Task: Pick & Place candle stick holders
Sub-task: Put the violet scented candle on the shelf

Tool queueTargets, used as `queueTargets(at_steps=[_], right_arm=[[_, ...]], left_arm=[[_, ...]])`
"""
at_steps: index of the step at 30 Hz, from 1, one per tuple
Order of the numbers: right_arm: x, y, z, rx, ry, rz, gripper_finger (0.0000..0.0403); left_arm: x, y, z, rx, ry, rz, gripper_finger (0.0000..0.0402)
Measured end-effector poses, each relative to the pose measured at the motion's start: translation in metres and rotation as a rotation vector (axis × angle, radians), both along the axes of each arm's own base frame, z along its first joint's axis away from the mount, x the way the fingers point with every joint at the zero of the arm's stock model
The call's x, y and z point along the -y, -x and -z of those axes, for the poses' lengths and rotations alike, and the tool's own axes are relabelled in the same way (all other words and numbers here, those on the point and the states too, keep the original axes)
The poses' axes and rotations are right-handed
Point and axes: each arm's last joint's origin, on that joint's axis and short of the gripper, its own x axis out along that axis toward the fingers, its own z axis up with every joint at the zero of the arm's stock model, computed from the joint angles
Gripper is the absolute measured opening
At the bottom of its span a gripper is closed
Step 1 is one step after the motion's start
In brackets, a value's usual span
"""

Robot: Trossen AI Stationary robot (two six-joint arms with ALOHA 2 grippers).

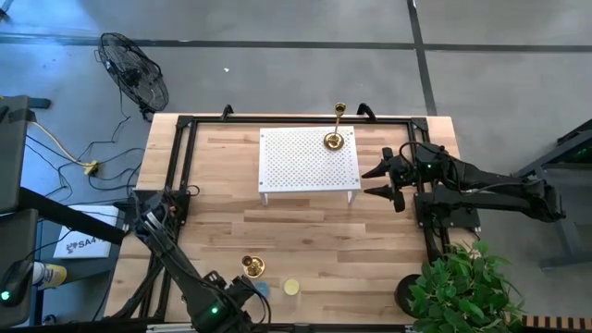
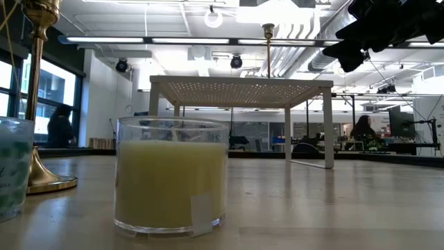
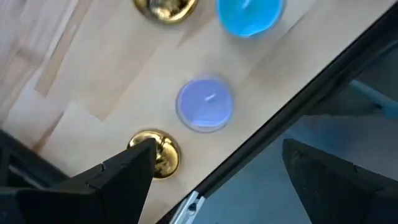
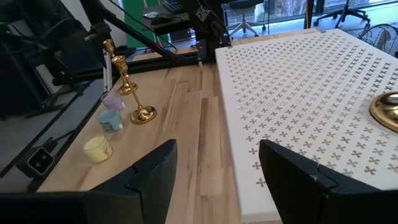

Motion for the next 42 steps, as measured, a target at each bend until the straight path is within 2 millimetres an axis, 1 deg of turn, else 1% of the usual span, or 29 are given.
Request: queueTargets(at_steps=[5, 9, 11, 16, 20, 22, 31, 42], right_arm=[[0.000, 0.000, 0.000, 0.000, 0.000, 0.000, 0.0223], [0.000, 0.000, 0.000, -0.001, -0.007, 0.002, 0.0223], [0.000, 0.000, 0.000, -0.001, -0.007, 0.002, 0.0223], [0.000, 0.000, 0.000, -0.005, -0.009, 0.002, 0.0223], [0.000, 0.000, 0.001, -0.011, -0.016, 0.003, 0.0223], [0.000, 0.000, 0.001, -0.012, -0.025, 0.006, 0.0223], [0.000, 0.000, 0.001, -0.013, -0.028, 0.007, 0.0223], [0.000, 0.000, 0.001, -0.014, -0.037, 0.009, 0.0223]], left_arm=[[-0.001, -0.002, -0.001, 0.066, -0.041, -0.005, 0.0341], [-0.001, -0.003, 0.001, 0.061, -0.050, -0.004, 0.0341], [-0.001, -0.002, 0.008, 0.039, -0.065, -0.002, 0.0341], [-0.003, 0.004, 0.031, -0.083, -0.056, -0.018, 0.0341], [-0.004, 0.005, 0.044, -0.102, -0.058, -0.039, 0.0341], [-0.003, 0.004, 0.047, -0.089, -0.059, -0.038, 0.0341], [0.004, -0.004, 0.049, 0.014, 0.006, -0.029, 0.0341], [0.005, -0.005, 0.049, 0.025, 0.009, -0.029, 0.0341]])
